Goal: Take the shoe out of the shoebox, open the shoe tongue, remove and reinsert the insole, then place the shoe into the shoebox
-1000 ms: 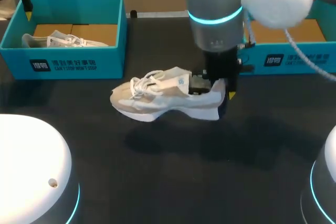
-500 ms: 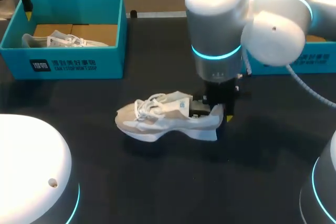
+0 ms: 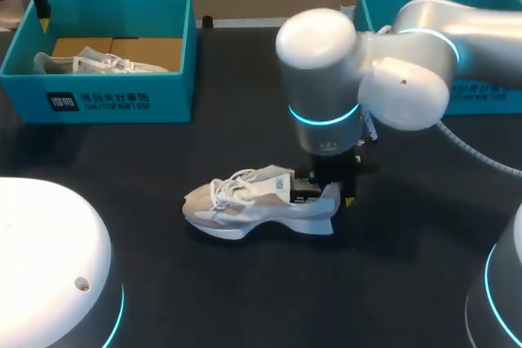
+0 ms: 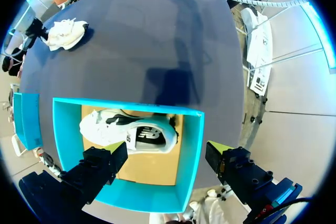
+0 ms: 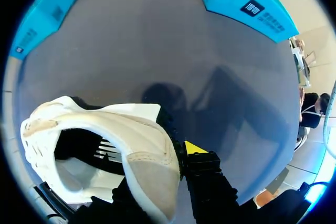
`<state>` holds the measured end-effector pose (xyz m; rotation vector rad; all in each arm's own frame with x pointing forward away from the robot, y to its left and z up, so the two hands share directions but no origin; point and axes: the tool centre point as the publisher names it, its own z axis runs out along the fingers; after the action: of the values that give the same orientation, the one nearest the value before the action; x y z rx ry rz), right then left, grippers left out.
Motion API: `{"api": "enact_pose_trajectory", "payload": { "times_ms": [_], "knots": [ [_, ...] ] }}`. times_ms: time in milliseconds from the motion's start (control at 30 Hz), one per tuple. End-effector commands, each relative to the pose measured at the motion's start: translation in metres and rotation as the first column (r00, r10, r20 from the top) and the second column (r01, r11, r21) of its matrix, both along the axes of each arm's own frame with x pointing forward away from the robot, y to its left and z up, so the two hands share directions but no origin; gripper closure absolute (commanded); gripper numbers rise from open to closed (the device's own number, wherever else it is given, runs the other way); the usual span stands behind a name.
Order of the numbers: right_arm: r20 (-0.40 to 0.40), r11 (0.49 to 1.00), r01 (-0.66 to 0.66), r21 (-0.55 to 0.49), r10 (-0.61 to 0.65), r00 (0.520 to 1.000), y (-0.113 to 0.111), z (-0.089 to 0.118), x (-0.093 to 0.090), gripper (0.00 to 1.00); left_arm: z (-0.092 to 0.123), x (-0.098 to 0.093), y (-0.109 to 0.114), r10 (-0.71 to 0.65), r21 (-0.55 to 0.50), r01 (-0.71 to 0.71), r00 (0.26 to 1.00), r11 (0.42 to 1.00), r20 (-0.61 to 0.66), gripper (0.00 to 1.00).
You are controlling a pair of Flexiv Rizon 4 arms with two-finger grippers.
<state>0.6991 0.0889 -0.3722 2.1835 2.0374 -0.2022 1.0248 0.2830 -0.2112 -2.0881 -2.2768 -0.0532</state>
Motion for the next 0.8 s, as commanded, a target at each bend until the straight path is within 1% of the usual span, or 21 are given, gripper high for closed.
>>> {"api": "enact_pose_trajectory", "payload": {
  "times_ms": [33, 100, 133, 167, 267, 500, 667, 733, 767, 800],
  "knots": [
    [-0.002, 1.0, 0.009, -0.01, -0.009, 1.0, 0.005, -0.009, 0.003, 1.0, 0.0, -0.002, 0.0, 0.0, 0.002, 0.0, 1.0, 1.0, 0.003, 0.0],
    [-0.003, 1.0, 0.014, -0.011, -0.014, 1.0, 0.004, -0.012, 0.003, 1.0, 0.0, -0.002, 0.0, 0.0, 0.002, 0.0, 1.0, 1.0, 0.003, 0.0],
    [-0.004, 1.0, 0.016, -0.011, -0.017, 1.0, 0.003, -0.013, 0.003, 0.98, 0.0, -0.002, 0.0, 0.0, 0.002, 0.0, 1.0, 1.0, 0.003, 0.0],
    [-0.004, 1.0, 0.017, -0.011, -0.017, 1.0, 0.003, -0.013, 0.003, 0.84, 0.0, -0.002, 0.0, 0.0, 0.002, 0.0, 1.0, 1.0, 0.003, 0.0],
    [-0.007, 1.0, 0.022, -0.014, -0.022, 1.0, 0.002, -0.015, 0.002, 0.68, 0.0, -0.002, 0.0, 0.0, 0.002, 0.0, 1.0, 1.0, 0.003, 0.0],
    [-0.017, 1.0, 0.026, -0.009, -0.026, 1.0, 0.0, -0.015, 0.0, 0.58, 0.0, -0.002, 0.0, 0.0, 0.002, 0.0, 1.0, 1.0, 0.003, 0.0],
    [-0.005, 1.0, 0.014, -0.007, -0.014, 1.0, 0.001, 0.002, -0.003, 0.51, 0.0, -0.002, 0.0, 0.0, 0.002, 0.0, 1.0, 1.0, 0.003, 0.0],
    [0.0, 1.0, 0.004, 0.0, -0.004, 1.0, 0.002, 0.011, -0.006, 0.43, 0.0, -0.002, 0.0, 0.0, 0.002, 0.0, 1.0, 1.0, 0.003, 0.0],
    [0.002, 1.0, -0.006, 0.009, 0.006, 1.0, 0.002, 0.016, -0.008, 0.37, 0.0, -0.002, 0.0, 0.0, 0.002, 0.0, 1.0, 1.0, 0.003, 0.0],
    [-0.003, 0.999, -0.031, 0.021, 0.031, 0.999, 0.003, 0.02, -0.009, 0.21, 0.0, -0.002, 0.0, 0.0, 0.002, 0.0, 1.0, 1.0, 0.003, 0.0]
  ]
}}
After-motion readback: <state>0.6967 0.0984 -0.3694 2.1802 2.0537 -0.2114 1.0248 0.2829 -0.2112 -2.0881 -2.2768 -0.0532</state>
